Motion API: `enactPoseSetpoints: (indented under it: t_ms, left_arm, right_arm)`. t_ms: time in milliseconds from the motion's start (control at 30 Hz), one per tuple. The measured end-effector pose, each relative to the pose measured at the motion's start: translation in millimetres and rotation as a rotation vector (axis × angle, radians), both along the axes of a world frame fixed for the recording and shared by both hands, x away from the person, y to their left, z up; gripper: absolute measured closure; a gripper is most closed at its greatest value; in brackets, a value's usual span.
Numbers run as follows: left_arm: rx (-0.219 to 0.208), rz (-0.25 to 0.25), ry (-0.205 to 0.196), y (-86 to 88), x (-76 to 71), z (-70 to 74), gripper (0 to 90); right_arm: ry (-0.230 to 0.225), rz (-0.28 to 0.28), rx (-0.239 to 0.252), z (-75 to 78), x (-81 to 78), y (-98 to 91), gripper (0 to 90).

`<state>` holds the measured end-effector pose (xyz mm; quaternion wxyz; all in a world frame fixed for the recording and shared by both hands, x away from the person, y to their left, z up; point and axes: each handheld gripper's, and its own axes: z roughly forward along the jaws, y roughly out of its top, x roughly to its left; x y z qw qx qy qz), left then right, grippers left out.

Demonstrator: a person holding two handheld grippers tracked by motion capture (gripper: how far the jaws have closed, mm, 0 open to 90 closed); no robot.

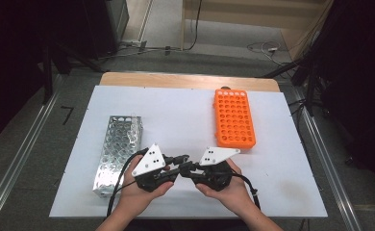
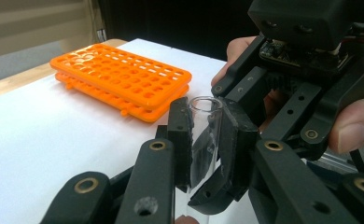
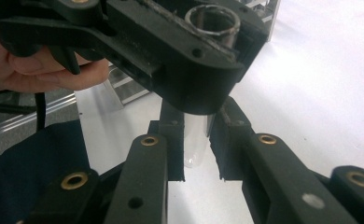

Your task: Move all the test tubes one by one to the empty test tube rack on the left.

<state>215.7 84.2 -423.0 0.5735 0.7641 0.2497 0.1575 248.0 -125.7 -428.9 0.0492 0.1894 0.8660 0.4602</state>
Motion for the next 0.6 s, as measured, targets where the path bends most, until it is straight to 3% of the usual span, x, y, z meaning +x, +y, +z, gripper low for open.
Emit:
enactPoseSetpoints:
  t_ms: [233, 467, 600]
  left_arm:
    - [-0.016, 0.025, 0.002, 8.1, 2.2, 1.9, 75.8]
    - [-0.021, 0.04, 0.004, 15.1, 4.8, 3.3, 75.8]
    - [-0.023, 0.055, 0.001, 21.0, 6.5, 4.2, 75.9]
  right_arm:
    - [-0.026, -0.016, 0.024, 1.3, 0.6, -4.9, 49.8]
    - [-0.027, -0.041, 0.042, 3.9, 4.0, -14.3, 21.5]
    - [-0.026, -0.053, 0.06, 5.9, 6.8, -24.2, 10.3]
